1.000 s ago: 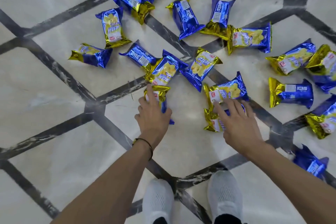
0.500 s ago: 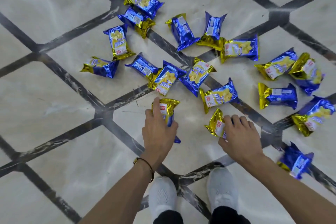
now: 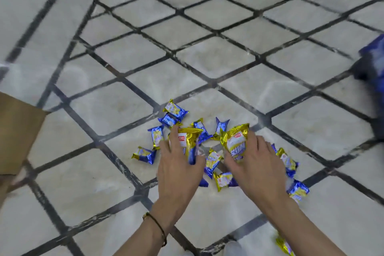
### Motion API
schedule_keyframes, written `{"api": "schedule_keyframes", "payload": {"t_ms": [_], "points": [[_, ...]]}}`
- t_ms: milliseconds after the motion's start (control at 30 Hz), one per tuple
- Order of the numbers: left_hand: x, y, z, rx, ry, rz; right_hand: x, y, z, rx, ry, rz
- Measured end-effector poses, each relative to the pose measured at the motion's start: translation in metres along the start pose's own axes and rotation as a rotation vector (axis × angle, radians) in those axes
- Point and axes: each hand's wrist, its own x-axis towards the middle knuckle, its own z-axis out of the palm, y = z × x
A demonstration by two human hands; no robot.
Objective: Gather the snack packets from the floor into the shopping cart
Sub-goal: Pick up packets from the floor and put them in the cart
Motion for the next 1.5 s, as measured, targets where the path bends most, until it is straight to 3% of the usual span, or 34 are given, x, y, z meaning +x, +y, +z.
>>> {"api": "schedule_keyframes", "payload": {"t_ms": [333,567,767,1067,1300,1500], "points": [[-0.015,0.243,-0.226,-0.115,0.115,0.094,0.071,-0.072,-0.322,0.108,0.301,0.050],[-0.046,0.388,-0.340,-0.102,0.180,0.236,0.083,-0.085,-0.515,0.128,0.449,0.062],[-0.097,0.468,-0.408,-0.085,0.266,0.346,0.058,-0.075,-0.643,0.127,0.501,0.081],[-0.157,0.542,-0.452,-0.126,0.326,0.541,-0.015,-0.042,-0.750,0.065,0.705,0.210],[-0.211,0.574,-0.445,-0.226,0.143,0.778,-0.101,-0.025,-0.777,-0.084,0.799,0.473],[-0.281,0.579,-0.424,-0.209,-0.111,0.971,-0.209,-0.012,-0.778,-0.188,0.823,0.777]]}}
